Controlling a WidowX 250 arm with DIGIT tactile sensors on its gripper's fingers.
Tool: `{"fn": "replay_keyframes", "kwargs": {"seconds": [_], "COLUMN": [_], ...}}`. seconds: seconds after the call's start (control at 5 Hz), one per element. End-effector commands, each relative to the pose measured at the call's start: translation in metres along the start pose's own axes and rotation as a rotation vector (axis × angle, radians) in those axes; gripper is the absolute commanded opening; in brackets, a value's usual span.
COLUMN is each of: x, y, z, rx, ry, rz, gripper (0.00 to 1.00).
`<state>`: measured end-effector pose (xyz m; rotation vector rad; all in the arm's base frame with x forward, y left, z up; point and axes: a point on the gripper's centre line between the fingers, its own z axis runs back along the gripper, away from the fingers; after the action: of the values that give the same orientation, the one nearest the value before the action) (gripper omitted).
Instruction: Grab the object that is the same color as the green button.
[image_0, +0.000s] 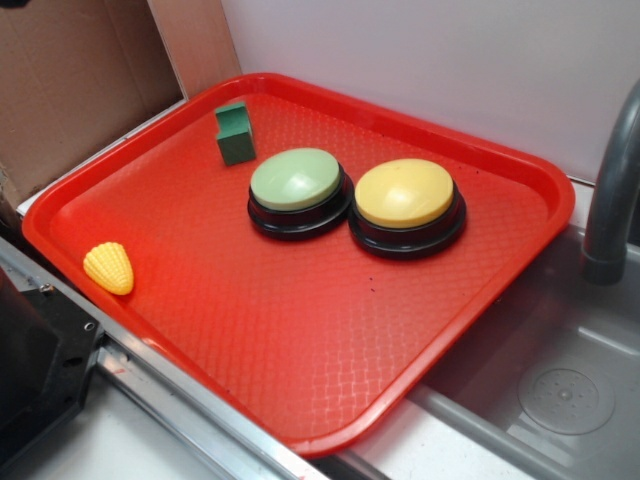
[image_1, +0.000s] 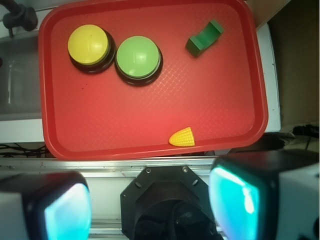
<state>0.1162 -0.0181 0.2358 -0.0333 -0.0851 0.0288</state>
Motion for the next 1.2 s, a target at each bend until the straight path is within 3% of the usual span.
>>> {"fn": "replay_keyframes", "kwargs": {"seconds": [0.0,0.4,1.0], "x": [0.0,0.024,0.098], "y": [0.0,0.012,0.067], "z": [0.0,-0.033,-0.119], "rx": [0.0,0.001,0.165], "ry": [0.0,-0.044,-0.204], "rz": [0.0,0.249,0.831], "gripper": [1.0,1.0,1.0]}}
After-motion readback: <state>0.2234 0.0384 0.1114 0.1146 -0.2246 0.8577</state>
